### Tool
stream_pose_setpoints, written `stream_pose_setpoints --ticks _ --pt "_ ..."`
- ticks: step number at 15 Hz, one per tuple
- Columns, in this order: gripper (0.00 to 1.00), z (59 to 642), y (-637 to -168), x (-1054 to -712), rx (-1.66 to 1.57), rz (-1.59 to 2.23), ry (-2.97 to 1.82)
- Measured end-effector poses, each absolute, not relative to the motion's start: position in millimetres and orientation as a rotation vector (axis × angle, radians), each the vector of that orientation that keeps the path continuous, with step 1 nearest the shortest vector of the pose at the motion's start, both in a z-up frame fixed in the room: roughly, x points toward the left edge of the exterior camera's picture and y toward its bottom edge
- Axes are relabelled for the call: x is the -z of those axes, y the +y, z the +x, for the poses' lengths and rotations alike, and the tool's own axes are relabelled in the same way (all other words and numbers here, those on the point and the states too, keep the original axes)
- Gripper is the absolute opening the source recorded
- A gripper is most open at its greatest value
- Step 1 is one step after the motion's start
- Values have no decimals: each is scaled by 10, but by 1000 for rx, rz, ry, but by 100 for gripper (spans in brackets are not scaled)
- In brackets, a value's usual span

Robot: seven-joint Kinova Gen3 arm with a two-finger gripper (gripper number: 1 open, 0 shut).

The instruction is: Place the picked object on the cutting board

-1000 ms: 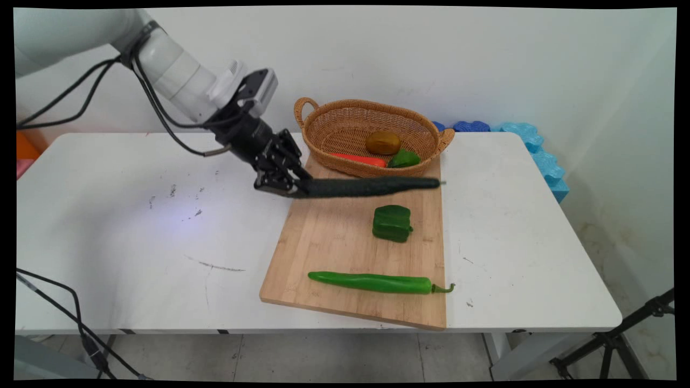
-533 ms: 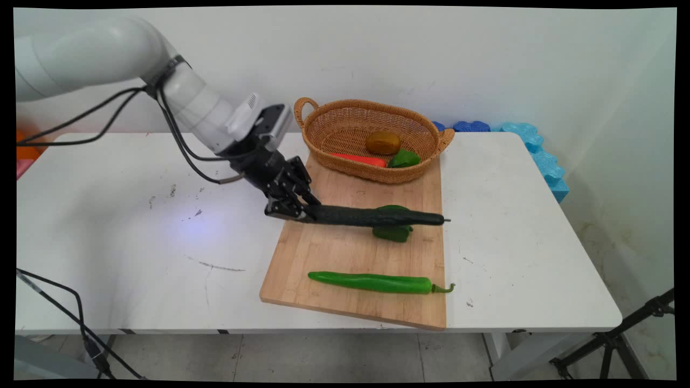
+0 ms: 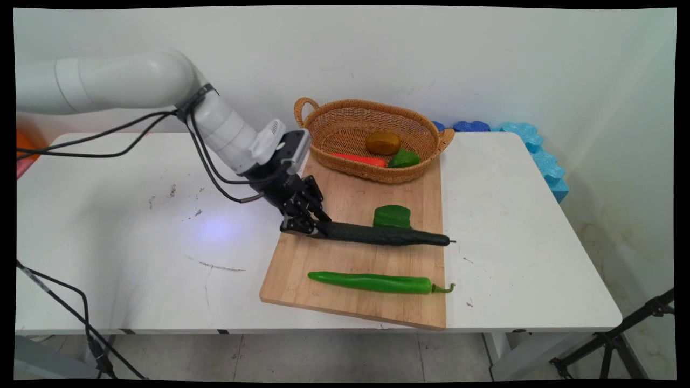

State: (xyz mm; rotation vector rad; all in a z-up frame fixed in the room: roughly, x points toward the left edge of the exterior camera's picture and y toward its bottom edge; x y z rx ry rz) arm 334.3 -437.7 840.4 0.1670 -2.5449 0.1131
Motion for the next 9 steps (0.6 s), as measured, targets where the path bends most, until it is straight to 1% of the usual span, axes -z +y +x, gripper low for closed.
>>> stream_pose_setpoints --ticks 2,3,9 --pt "0 3308 -4409 -8317 -111 165 -2550" --pt "100 3294 -4421 -8275 -110 165 -2552" --pt "100 3231 -4456 -8146 -108 163 -2555"
